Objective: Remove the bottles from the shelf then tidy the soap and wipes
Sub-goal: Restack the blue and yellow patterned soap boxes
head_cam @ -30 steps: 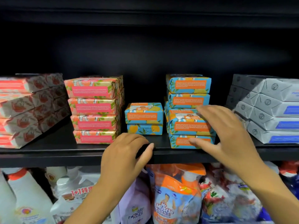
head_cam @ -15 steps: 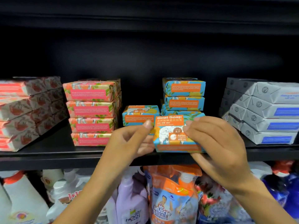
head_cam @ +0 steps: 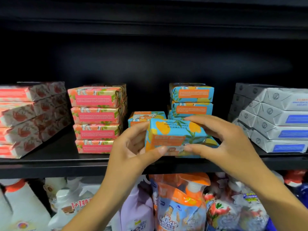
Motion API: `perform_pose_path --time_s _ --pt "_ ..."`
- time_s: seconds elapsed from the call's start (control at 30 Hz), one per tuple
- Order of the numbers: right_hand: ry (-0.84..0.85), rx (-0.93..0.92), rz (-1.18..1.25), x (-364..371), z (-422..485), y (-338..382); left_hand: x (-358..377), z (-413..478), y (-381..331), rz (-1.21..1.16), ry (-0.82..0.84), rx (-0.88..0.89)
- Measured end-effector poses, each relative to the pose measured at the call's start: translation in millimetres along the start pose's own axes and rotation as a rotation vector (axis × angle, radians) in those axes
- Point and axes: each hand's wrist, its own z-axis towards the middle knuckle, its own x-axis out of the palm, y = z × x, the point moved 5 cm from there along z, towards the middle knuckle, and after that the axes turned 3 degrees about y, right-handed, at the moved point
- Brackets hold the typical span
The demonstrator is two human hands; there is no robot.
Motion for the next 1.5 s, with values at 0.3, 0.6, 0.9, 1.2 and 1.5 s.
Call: perform_pose_path --time_s 0.3,0.6,0.9,1.2,1.5 --pt "-0.280 -0.488 -0.373 8 -12 16 2 4 4 -0.179 0.124 -0.369" --pt "-0.075 -0.340 -0.247 10 -8 6 -3 5 -8 -0.088 -0.026 -0.215" --pt "-0.139 -0.256 -0.223 10 5 18 -1 7 -18 0.260 -0.008 0.191" --pt "-0.321 -0.543 -0.330 25 -9 19 -12 22 -35 0.599 0.192 0.082" --pt "-0.345 -0.320 -0.310 26 -25 2 -25 29 -49 0.868 0.035 0.200"
